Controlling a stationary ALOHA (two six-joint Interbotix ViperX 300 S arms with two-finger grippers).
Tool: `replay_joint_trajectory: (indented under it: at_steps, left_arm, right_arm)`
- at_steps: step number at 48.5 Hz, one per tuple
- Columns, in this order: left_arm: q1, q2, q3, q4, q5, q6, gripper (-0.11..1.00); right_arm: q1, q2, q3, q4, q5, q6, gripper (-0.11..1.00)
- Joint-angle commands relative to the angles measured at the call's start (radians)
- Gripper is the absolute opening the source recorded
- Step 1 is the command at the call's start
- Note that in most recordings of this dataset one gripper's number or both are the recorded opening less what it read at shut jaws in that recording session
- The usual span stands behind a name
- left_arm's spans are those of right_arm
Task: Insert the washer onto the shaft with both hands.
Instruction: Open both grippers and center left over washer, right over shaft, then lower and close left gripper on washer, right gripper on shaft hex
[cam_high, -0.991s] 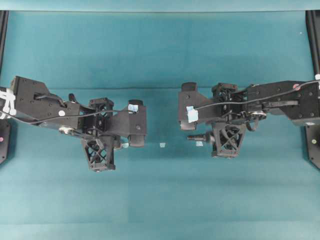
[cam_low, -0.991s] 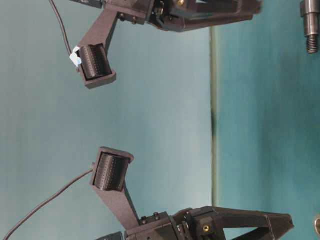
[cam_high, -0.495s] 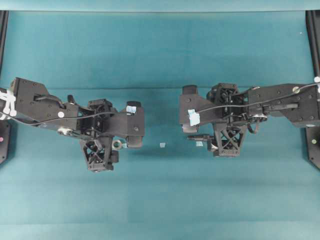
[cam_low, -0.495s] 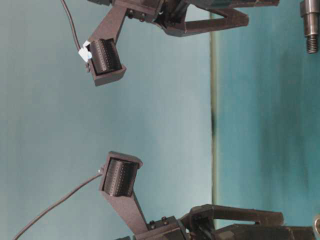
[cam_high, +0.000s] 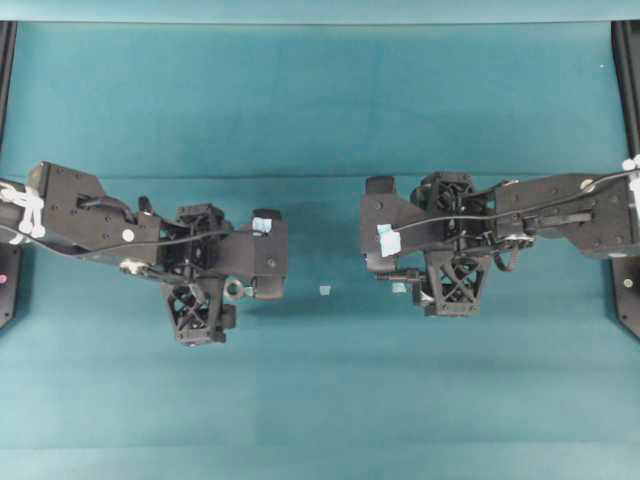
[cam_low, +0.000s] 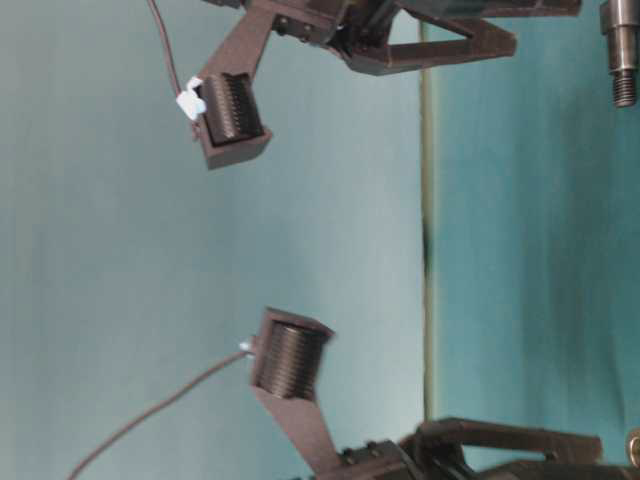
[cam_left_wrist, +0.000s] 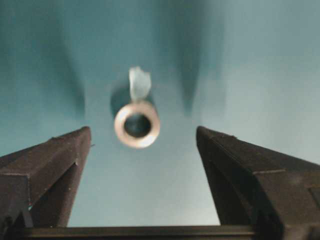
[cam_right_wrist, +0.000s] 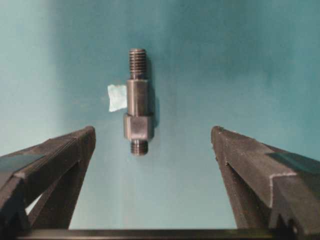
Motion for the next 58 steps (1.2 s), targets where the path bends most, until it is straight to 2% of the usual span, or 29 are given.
replay_joint_trajectory:
  at_steps: [1,10,20,58]
  left_arm:
    - [0.009,-0.006,0.000,0.002,-0.005,0.002,0.90]
    - [0.018,-0.003,0.002,0.002,-0.025,0.003,0.90]
    - [0.018,0.017,-0.006,0.002,-0.040,0.035,0.90]
    - [0.025,0.038,-0.002,0.002,-0.084,0.031,0.90]
  right_arm:
    - [0.003,0.003,-0.005,-0.002,-0.009,0.003,0.89]
    - [0.003,0.023,-0.005,-0.002,-0.017,0.003,0.88]
    - [0.003,0.037,0.000,-0.002,-0.031,0.003,0.88]
    - [0.006,0.049,0.015,0.003,-0.067,0.003,0.88]
